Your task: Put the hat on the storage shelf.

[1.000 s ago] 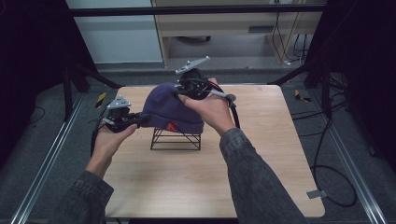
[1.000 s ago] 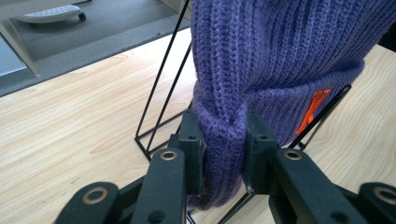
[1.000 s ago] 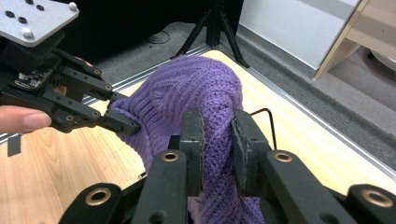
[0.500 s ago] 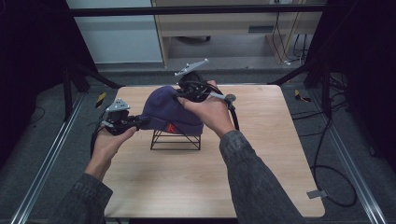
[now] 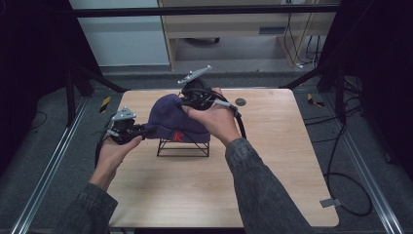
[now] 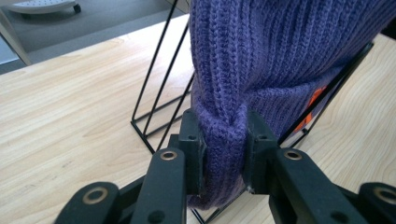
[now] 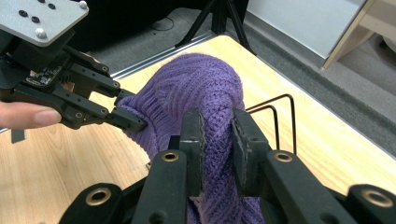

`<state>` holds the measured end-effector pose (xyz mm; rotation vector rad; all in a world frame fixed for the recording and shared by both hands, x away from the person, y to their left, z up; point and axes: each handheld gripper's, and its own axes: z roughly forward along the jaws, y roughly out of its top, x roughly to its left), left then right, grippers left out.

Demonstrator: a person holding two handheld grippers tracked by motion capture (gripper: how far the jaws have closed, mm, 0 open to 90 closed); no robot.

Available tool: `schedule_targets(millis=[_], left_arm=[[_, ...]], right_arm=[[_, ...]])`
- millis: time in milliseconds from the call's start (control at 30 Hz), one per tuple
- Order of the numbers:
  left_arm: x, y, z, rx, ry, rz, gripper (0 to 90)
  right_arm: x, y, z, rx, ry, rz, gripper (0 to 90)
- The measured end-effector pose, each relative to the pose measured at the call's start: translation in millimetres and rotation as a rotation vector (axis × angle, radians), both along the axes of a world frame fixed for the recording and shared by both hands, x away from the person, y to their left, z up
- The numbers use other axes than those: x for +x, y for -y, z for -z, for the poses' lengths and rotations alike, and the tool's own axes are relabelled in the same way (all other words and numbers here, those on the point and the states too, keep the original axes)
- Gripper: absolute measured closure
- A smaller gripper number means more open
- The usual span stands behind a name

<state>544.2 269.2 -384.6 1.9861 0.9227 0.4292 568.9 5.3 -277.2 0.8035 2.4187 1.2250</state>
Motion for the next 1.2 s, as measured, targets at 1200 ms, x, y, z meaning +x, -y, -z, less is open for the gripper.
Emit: schedule_targets(millis=[1200], left_arm=[[0.2, -3.8, 26.3, -0.04, -0.027, -0.061, 56.8]], right_arm=[[-2.4, -16.0, 15.3, -0.047, -0.037, 0.029, 63.6]])
